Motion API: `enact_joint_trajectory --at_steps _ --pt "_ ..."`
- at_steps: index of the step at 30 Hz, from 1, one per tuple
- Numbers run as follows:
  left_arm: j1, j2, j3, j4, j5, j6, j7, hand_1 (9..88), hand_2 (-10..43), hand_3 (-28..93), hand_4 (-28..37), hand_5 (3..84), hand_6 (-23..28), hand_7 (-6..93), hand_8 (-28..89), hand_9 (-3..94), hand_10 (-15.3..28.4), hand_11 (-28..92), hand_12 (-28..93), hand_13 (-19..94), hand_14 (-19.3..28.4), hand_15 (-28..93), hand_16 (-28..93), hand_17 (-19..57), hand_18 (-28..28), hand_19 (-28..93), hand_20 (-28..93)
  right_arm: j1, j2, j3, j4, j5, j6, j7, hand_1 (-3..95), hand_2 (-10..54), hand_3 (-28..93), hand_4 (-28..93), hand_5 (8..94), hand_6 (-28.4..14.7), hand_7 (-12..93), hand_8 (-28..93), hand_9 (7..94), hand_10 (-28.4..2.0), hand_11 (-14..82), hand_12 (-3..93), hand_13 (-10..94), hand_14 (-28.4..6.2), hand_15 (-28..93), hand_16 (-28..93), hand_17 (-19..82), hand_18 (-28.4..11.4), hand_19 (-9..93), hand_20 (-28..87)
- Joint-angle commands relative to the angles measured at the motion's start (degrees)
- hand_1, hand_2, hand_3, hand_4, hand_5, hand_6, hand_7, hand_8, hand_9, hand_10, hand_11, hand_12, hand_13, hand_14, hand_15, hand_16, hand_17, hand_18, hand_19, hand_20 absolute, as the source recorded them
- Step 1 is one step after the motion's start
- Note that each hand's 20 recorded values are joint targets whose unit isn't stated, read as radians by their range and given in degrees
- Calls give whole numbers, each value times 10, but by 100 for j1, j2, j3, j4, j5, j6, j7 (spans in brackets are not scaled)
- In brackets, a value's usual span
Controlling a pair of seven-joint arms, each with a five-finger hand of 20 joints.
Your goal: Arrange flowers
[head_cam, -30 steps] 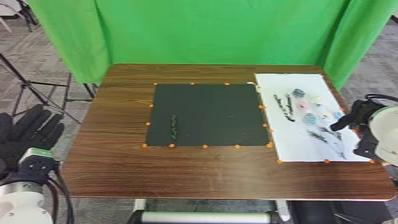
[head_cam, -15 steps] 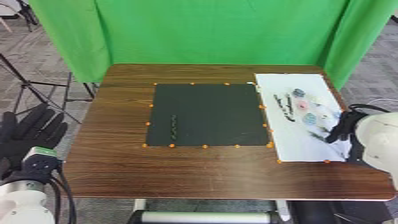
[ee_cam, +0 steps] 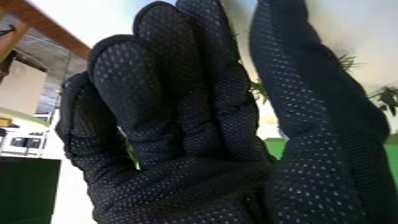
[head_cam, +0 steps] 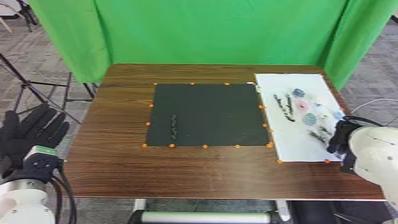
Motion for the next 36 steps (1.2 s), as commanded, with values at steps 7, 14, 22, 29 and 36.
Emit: enact_joint_trajectory --at_steps 7,14,22,29,36 --pt "53 -19 46 3 -10 -38 -7 260 127 720 -283 468 84 211 -122 418 154 291 94 311 171 542 -101 -40 156 436 133 -628 -20 540 -470 -478 955 -577 540 -71 678 -281 748 -20 422 232 800 -140 396 384 717 -141 657 347 392 -268 893 326" --pt "42 -13 4 5 37 -29 -69 260 128 719 -283 468 84 211 -122 418 154 293 95 311 171 543 -102 -40 156 437 133 -1021 -154 1162 -1282 149 1747 -608 533 -64 694 -281 738 -21 441 240 805 -133 401 396 729 -132 663 357 404 -265 906 335" --pt "49 3 -48 9 69 -21 -138 262 129 719 -283 467 84 212 -122 419 153 292 94 311 171 543 -101 -40 156 437 132 394 -1006 -357 -1476 669 1736 -295 529 -65 703 -273 736 -21 459 233 810 -134 405 397 736 -134 665 365 411 -270 916 339" --pt "-76 47 59 38 87 -16 -163 262 129 719 -283 467 83 212 -122 419 153 293 94 311 171 543 -101 -40 156 437 132 1903 -2137 -2173 -627 775 1846 90 518 -71 710 -243 747 -26 455 237 817 -142 424 386 750 -132 672 370 423 -280 928 337" --pt "-106 36 199 24 28 159 -175 262 129 719 -283 468 83 212 -123 420 154 296 94 312 171 543 -101 -40 156 437 132 2794 -2748 -3223 57 625 1837 142 519 -71 711 -237 751 -28 456 237 820 -144 434 379 754 -135 678 374 433 -283 931 351"
